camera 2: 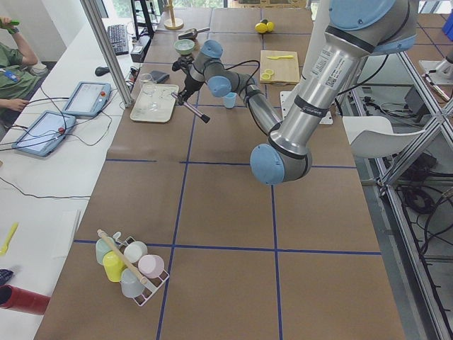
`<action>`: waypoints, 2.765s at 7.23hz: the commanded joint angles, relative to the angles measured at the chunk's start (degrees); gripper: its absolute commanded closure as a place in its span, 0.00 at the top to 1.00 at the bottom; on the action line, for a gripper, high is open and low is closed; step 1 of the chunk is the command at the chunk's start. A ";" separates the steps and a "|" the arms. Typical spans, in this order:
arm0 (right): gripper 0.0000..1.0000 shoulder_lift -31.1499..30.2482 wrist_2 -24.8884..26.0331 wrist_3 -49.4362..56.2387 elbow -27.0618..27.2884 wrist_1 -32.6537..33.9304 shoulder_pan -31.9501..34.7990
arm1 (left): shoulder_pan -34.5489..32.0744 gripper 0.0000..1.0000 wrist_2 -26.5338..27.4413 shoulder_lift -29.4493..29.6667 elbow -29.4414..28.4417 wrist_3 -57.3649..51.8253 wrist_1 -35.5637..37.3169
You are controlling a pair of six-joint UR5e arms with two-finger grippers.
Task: Squeeze lemon into cup
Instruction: 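Lift the muddler out of the cup with the left gripper, then lower the muddler with the left gripper back to its table spot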
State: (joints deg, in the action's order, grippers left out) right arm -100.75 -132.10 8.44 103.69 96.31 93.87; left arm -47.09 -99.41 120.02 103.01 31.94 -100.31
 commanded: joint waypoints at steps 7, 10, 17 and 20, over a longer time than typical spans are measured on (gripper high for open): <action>1.00 0.11 0.09 0.09 -0.68 -0.07 0.00 | -1.08 0.00 -2.29 -10.69 -10.09 15.09 2.49; 1.00 0.11 0.09 0.09 -0.59 -0.06 0.00 | 0.67 0.00 -2.20 -10.69 -11.86 15.34 2.57; 1.00 0.64 0.09 0.00 -0.33 -0.15 0.00 | 1.56 0.00 -2.28 -12.62 -11.26 15.26 2.57; 1.00 0.73 0.09 0.00 -0.33 -0.15 0.00 | 1.56 1.00 -2.37 -14.47 -8.11 14.82 2.57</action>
State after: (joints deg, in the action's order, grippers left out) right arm -100.04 -132.01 8.44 103.38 96.15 93.87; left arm -45.53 -101.75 106.06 93.38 46.86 -97.73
